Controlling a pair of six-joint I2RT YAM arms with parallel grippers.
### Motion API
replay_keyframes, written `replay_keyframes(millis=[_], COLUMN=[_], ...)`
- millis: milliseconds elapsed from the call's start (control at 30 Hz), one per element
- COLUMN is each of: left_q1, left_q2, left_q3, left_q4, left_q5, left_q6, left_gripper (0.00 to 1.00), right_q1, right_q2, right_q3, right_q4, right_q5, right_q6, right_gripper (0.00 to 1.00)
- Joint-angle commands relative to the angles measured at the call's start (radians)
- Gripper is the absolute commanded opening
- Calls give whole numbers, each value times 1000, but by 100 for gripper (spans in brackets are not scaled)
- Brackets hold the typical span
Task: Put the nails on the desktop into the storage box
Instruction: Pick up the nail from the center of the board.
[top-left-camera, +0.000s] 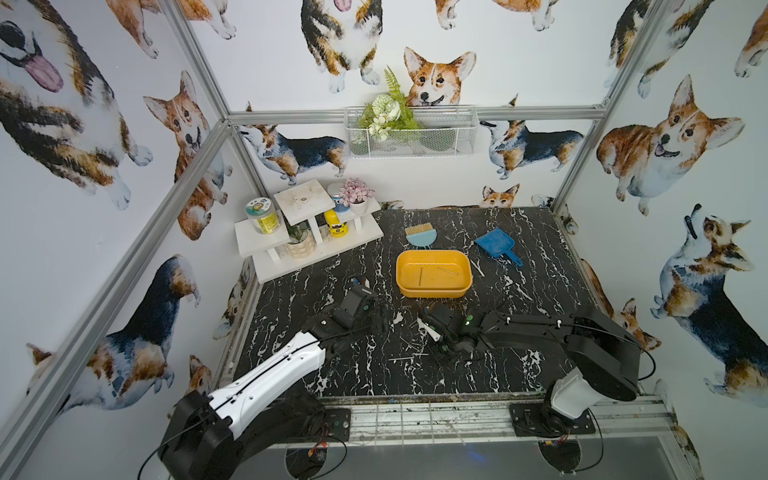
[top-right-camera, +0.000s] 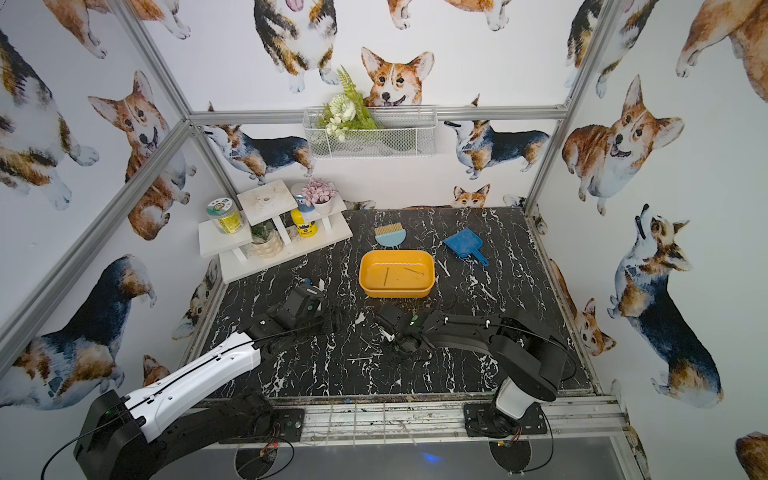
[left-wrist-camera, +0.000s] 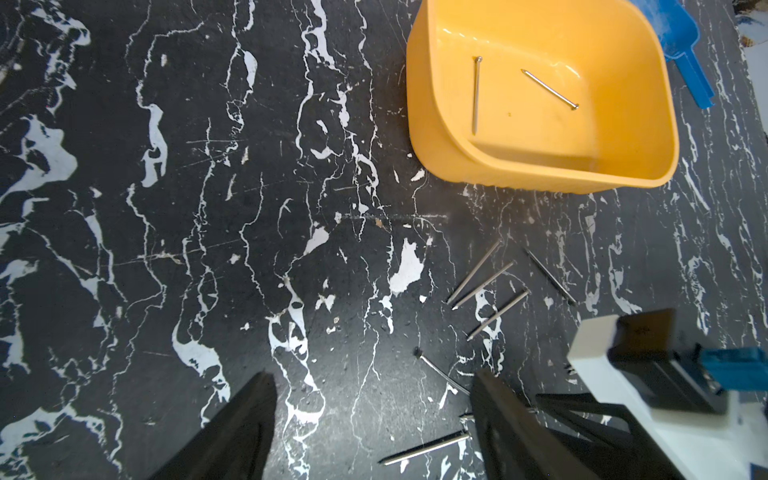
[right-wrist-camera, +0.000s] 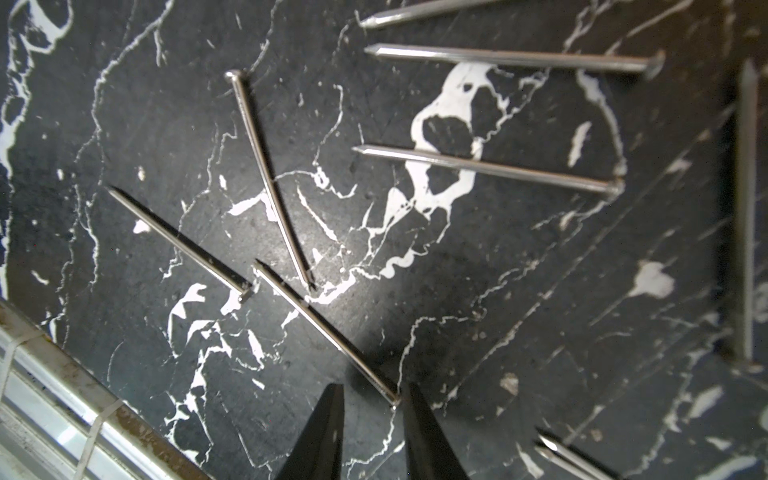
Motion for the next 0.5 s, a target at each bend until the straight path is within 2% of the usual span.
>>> replay_keyframes(millis=[0, 467], left_q1=[4, 15], left_q2=[-7, -5], left_q3=[-6, -11], left_q4=[-3, 8], left_q5=[0, 11], left_q6=[5, 10], left_gripper=[79, 80], right_q1=[0, 3], right_q2=[7, -5], right_q3=[11, -18], right_q4=[-19, -22], right_q5=[16, -13], right_q6=[6, -12], right_gripper=[29, 29])
